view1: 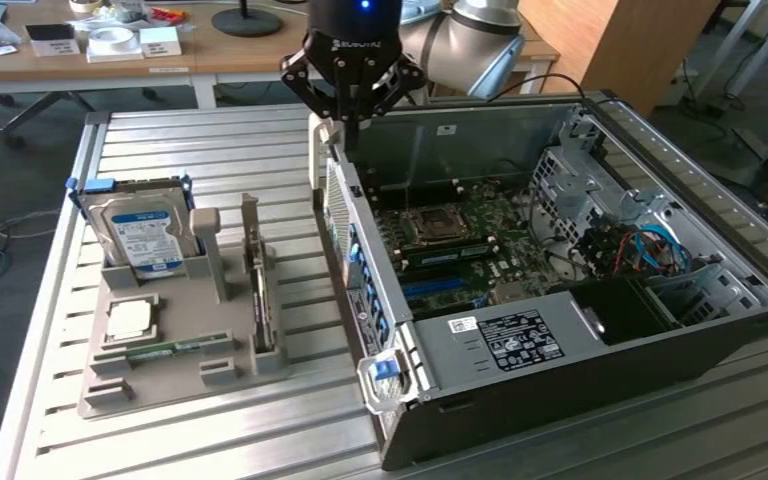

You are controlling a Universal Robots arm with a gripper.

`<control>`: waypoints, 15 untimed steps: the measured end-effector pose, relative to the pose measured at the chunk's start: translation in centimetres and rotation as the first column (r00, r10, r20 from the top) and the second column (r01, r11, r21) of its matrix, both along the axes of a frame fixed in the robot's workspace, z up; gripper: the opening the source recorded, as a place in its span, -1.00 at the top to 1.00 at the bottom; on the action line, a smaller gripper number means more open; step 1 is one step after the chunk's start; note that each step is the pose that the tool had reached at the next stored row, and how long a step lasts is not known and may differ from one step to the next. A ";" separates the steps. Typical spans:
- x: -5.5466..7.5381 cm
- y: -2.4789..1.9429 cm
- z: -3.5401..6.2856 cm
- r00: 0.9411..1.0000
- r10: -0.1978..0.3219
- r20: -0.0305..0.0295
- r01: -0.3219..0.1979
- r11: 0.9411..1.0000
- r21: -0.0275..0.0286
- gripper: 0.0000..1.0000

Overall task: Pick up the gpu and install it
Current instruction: 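Reach for the gpu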

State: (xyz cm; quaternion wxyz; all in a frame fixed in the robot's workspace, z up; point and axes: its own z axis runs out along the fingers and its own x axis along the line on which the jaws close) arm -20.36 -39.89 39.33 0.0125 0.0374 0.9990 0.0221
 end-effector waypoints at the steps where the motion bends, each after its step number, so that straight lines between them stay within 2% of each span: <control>1: -0.1 0.00 0.00 1.000 0.000 0.000 0.000 1.000 0.000 0.79; 15: -1.8 0.00 -0.01 1.000 0.000 0.000 0.000 1.000 0.000 0.79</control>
